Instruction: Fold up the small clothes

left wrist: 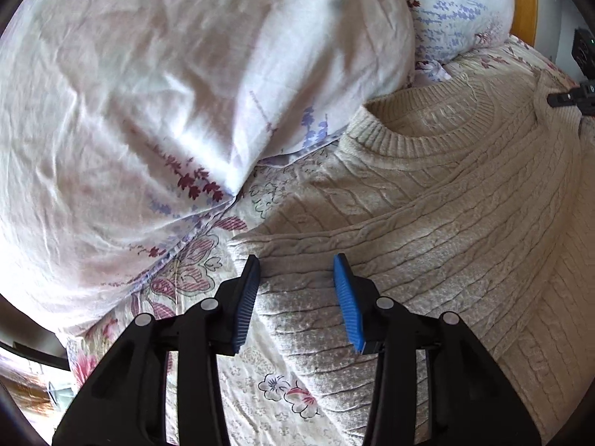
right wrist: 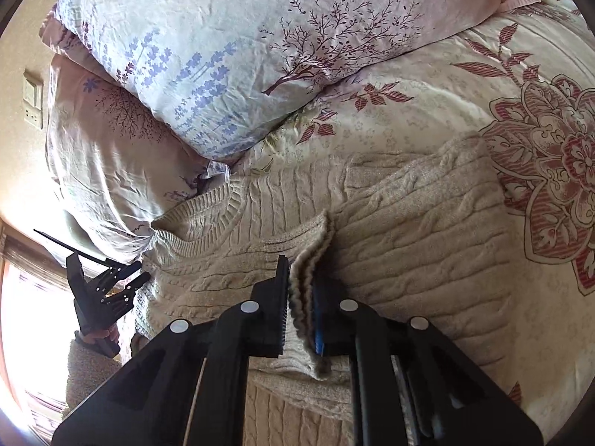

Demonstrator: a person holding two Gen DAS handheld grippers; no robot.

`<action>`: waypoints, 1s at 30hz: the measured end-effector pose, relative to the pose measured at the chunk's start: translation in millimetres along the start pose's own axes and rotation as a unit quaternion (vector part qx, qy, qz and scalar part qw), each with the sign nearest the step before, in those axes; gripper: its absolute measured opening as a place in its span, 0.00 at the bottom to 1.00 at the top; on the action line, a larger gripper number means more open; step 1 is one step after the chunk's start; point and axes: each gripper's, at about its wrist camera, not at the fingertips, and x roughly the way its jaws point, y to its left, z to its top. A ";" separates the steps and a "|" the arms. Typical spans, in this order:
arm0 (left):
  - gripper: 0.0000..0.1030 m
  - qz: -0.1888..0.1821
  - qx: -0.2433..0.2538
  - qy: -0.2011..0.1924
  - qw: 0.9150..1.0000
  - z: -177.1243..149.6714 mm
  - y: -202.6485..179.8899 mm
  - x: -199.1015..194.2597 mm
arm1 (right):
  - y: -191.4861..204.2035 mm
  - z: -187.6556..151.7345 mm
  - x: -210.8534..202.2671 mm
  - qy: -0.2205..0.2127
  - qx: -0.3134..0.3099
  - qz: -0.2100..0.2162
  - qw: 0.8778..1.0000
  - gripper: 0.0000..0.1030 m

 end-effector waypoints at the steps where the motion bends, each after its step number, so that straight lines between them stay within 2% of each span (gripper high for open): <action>1: 0.41 0.000 -0.006 0.002 1.000 -1.2 1.6 1.3 | 0.7 0.2 0.1 0.000 -0.001 -0.001 1.000 0.13; 7: 0.41 0.019 -0.023 0.007 1.000 -1.7 5.6 0.6 | 5.4 -0.4 -4.7 -0.007 -0.013 -0.017 1.000 0.13; 11: 0.48 0.026 -0.045 0.010 0.999 -7.8 11.5 -1.8 | 4.4 0.1 -5.8 -0.003 -0.015 -0.019 1.000 0.14; 14: 0.48 0.022 -0.057 0.015 0.998 -11.3 12.8 -1.8 | 3.1 1.2 -3.2 0.001 -0.011 -0.015 1.000 0.14; 16: 0.39 0.000 -0.082 0.021 0.996 -14.7 19.3 0.0 | 3.8 1.2 -1.2 0.003 -0.010 -0.013 1.000 0.14; 18: 0.26 -0.019 -0.103 0.018 0.994 -14.1 22.0 1.6 | 4.8 0.6 -0.4 0.003 -0.014 -0.011 1.000 0.14; 19: 0.23 -0.025 -0.109 0.016 0.994 -14.0 22.3 2.1 | 6.3 0.1 0.6 0.004 -0.018 -0.011 1.000 0.14; 23: 0.09 -0.018 -0.123 -0.006 0.992 -19.7 24.9 -5.9 | 15.3 -1.2 -1.2 -0.009 -0.038 -0.008 0.999 0.07; 26: 0.07 -0.018 -0.151 -0.035 0.988 -19.8 37.8 -17.1 | 23.6 3.3 -14.7 -0.044 -0.040 0.011 0.998 0.06; 28: 0.07 -0.017 -0.182 -0.055 0.982 -23.1 50.6 -23.1 | 27.1 6.5 -26.9 -0.075 -0.036 0.026 0.996 0.06; 30: 0.07 -0.016 -0.217 -0.067 0.974 -30.3 64.6 -25.5 | 26.4 6.6 -31.2 -0.091 -0.031 0.016 0.995 0.06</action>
